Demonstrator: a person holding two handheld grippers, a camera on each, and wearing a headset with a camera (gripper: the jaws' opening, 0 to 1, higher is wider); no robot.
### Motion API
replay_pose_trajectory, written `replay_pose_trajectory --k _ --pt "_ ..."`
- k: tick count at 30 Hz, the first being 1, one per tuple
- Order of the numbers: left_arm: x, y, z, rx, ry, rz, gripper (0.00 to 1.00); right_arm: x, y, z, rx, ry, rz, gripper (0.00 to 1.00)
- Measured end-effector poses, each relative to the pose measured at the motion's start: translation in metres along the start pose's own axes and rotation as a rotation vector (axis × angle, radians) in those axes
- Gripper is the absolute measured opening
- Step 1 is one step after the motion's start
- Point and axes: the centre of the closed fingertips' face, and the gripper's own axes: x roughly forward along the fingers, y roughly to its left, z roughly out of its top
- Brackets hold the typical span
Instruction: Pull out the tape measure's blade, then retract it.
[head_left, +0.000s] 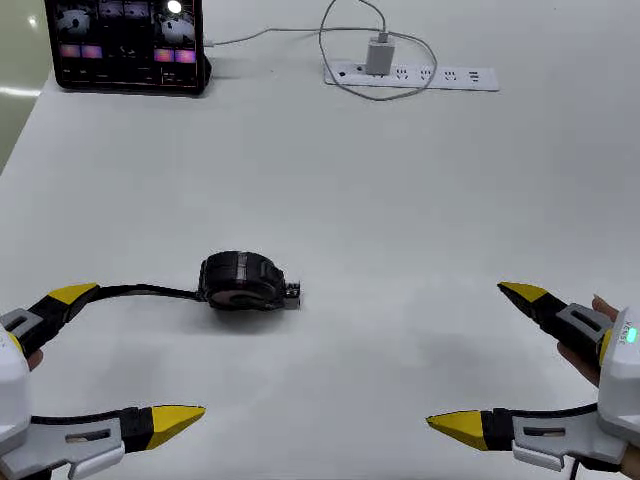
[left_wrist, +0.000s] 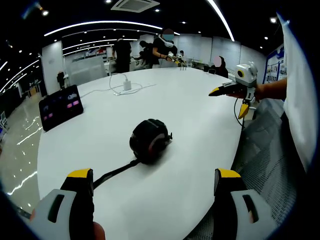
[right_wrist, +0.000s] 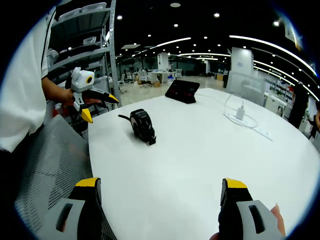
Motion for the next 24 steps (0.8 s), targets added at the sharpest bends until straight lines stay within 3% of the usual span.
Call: replay_pose_trajectory --k 24 --pt "-0.0012 0.0017 0.0038 0.014 -0.005 0.002 0.99 -0.0021 0.0009 -0.0037 -0.001 -0.001 -0.009 0.99"
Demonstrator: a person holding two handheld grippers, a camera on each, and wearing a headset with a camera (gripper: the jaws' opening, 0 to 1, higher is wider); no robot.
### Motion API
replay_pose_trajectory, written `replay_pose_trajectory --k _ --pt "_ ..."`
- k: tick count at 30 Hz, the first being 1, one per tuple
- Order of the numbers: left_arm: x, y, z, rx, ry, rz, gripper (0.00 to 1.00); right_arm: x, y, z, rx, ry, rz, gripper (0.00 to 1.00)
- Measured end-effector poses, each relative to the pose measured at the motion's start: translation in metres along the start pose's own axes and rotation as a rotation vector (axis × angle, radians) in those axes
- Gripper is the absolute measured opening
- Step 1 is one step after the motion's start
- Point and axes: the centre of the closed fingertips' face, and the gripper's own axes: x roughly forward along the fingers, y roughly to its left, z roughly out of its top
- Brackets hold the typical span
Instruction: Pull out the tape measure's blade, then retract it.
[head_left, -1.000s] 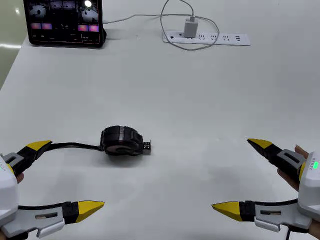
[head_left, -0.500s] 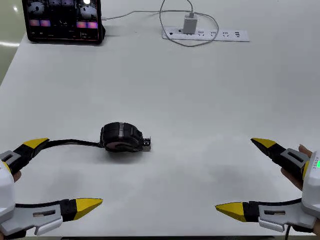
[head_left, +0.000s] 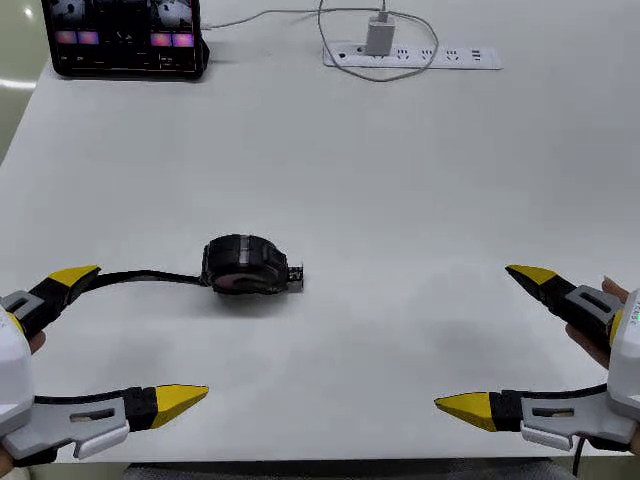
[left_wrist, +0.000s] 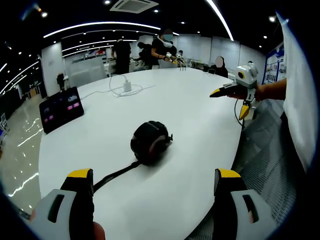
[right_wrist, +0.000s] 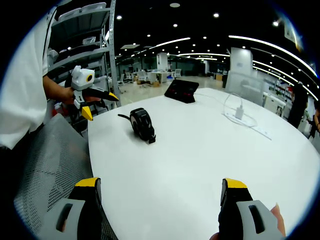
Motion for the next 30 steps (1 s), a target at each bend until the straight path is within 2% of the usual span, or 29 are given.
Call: replay_pose_trajectory --k 16,24,26,27,29,30 --pt "-0.0007 0.0045 0.0009 -0.001 -0.006 0.019 0.99 0.0014 0.0015 -0.0002 0.006 0.005 0.012 0.99" --pt "-0.0004 0.004 -0.0017 -0.002 -0.004 0.011 0.98 0.0013 0.0024 -0.0022 0.008 0.012 0.017 0.99" --pt "0.0002 0.0006 -0.0038 -0.03 0.007 -0.004 0.96 0.0012 0.0027 -0.0026 0.009 0.015 0.018 0.99" --pt "0.0008 0.0022 -0.0028 -0.017 0.0 0.007 0.97 0.0013 0.0027 -0.0025 0.009 0.015 0.018 0.99" --pt "0.0011 -0.0002 -0.0036 -0.019 0.005 -0.007 0.95 0.0013 0.0029 -0.0023 0.01 0.014 0.019 0.99" --pt "0.0017 0.0003 -0.0038 -0.021 0.005 -0.005 0.97 0.0014 0.003 -0.0022 0.01 0.015 0.019 0.99"
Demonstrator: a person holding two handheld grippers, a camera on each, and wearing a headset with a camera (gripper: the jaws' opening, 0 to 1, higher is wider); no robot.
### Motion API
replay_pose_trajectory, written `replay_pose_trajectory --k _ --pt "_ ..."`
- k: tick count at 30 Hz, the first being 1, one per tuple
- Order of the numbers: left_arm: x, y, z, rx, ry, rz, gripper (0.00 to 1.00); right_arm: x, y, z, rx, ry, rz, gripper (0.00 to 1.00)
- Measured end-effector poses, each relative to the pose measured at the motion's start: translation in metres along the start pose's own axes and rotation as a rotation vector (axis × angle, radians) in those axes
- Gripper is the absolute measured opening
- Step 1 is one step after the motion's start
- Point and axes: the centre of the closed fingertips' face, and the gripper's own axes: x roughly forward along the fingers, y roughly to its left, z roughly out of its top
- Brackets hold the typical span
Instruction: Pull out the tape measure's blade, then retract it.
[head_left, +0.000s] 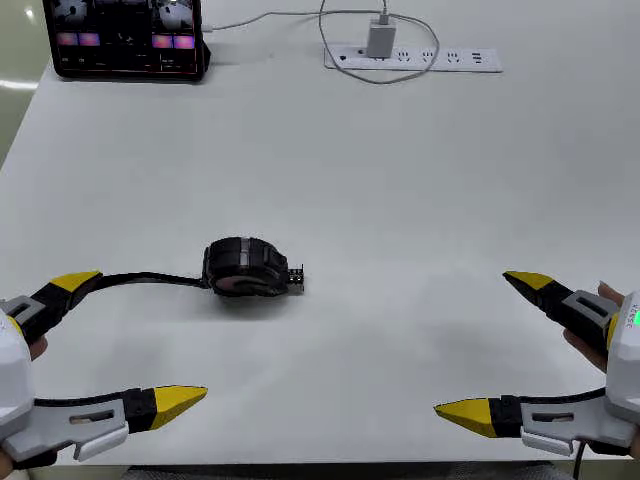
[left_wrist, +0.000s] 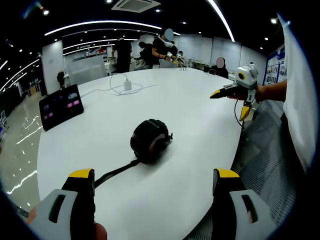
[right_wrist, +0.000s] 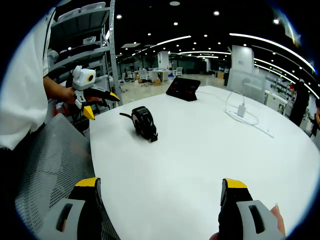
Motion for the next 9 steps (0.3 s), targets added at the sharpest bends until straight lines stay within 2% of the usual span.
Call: replay_pose_trajectory --k 9 --pt "-0.0011 0.0014 -0.0006 0.011 0.0 0.001 0.99 0.0001 -0.0004 0.0003 -0.001 0.001 0.0 0.99"
